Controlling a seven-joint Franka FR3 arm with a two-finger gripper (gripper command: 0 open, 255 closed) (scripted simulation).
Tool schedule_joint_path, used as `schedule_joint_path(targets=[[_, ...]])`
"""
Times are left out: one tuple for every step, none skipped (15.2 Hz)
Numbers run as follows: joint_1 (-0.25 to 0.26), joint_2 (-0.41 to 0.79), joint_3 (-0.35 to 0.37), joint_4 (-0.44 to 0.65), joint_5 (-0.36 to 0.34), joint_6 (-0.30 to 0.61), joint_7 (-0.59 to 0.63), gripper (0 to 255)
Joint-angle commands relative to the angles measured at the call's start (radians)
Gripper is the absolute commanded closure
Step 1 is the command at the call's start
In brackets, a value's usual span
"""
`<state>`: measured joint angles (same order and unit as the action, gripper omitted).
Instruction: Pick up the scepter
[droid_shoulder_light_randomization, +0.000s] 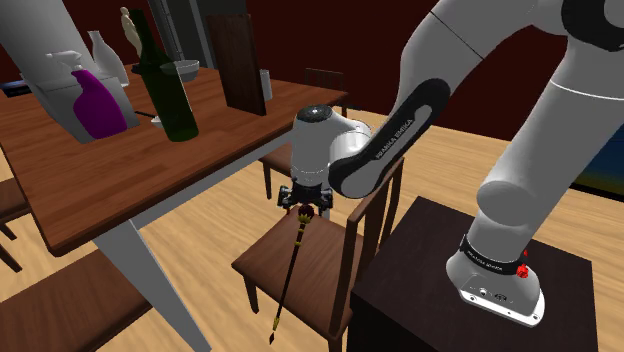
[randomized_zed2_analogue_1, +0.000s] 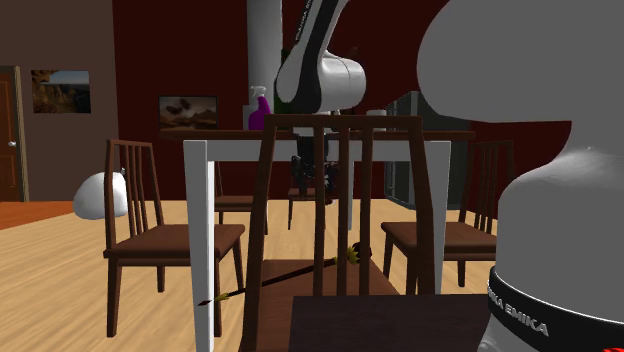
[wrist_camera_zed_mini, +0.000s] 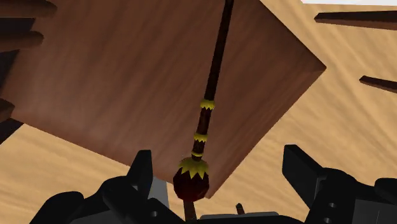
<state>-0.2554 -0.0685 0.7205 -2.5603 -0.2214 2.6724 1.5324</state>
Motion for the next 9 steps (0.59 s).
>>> schedule_joint_path(targets=[[-0.046,0.267,0.007,0.039,-0.257,0.019,0.226,0],[-0.035,0.327,-0.012,0.073,-0.35,0.019,0.317,0],[0.006,0.376,-0.057,0.106,-0.412,0.023,0.384,0],[0.069,0.416,-0.123,0.138,-0.445,0.033,0.432,0],[0.119,0.456,-0.174,0.171,-0.477,0.042,0.477,0],[0.166,0.495,-0.221,0.204,-0.5,0.05,0.517,0],[0.198,0.535,-0.254,0.239,-0.528,0.056,0.559,0],[0.227,0.575,-0.284,0.275,-0.551,0.061,0.596,0],[0.249,0.606,-0.305,0.304,-0.566,0.064,0.623,0]])
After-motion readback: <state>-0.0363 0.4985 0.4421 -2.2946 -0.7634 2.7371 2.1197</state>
